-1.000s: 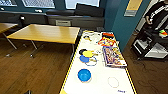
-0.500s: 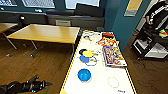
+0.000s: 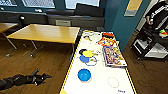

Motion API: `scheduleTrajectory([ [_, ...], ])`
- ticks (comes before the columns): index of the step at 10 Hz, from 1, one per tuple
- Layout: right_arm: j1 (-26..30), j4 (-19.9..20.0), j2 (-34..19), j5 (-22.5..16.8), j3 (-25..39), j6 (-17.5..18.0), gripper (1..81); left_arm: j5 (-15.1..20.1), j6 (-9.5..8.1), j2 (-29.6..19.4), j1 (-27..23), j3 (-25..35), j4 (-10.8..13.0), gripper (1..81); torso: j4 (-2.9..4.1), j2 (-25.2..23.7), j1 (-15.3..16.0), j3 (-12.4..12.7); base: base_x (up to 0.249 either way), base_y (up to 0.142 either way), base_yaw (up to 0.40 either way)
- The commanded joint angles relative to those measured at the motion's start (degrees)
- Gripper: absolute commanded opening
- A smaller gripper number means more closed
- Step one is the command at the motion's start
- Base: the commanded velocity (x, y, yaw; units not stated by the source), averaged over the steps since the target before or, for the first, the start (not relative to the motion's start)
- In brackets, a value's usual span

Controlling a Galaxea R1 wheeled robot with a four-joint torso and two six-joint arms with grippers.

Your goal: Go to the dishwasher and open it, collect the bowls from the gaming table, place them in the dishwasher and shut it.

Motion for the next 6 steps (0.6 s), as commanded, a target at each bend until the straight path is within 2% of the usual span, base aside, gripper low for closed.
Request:
scheduleTrajectory([
  [1,0.3,-0.7,-1.9,-3.4,0.6,0.1,1.0,1.9,-1.24,4.0,-7.0,-1.6,1.3,81.1,0.00,0.0,0.0,0.0,0.000,0.000,0.000],
  [4,0.6,-0.7,-1.8,-3.9,0.6,0.1,1.0,5.1,-1.24,8.7,-8.9,2.4,5.1,81.1,0.00,0.0,0.0,0.0,0.000,0.000,0.000],
  [6,0.7,-0.7,-1.9,-4.3,0.6,0.1,1.0,7.3,-1.59,12.9,-9.5,1.6,6.1,81.1,0.00,0.0,0.0,0.0,0.000,0.000,0.000],
])
